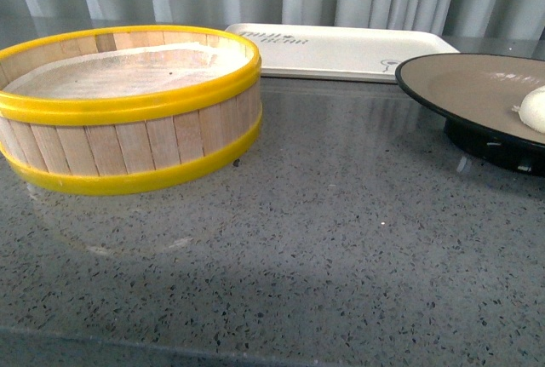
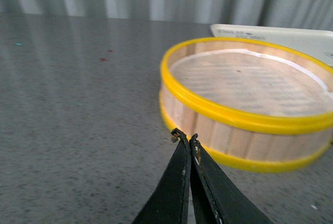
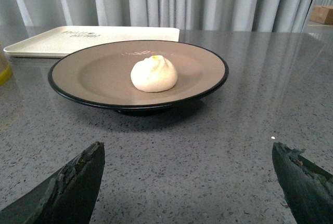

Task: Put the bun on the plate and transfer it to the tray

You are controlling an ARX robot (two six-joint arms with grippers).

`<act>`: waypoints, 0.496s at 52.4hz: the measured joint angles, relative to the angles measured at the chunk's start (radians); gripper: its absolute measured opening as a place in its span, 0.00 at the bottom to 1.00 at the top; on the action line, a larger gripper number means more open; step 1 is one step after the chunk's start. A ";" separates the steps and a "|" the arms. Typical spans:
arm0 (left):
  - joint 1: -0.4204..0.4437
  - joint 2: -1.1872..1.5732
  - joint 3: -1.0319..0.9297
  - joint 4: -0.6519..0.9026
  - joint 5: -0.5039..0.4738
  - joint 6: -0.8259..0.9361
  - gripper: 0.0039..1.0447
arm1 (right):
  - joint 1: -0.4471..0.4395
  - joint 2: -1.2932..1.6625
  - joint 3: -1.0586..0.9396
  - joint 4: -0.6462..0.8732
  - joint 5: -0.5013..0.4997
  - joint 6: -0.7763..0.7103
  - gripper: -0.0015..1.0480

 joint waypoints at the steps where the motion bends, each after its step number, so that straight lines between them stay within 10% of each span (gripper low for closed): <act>1: 0.016 -0.007 -0.008 0.000 0.032 0.000 0.04 | 0.000 0.000 0.000 0.000 0.000 0.000 0.92; 26: 0.074 -0.175 -0.114 -0.060 0.057 0.000 0.04 | 0.000 0.000 0.000 0.000 -0.001 0.000 0.92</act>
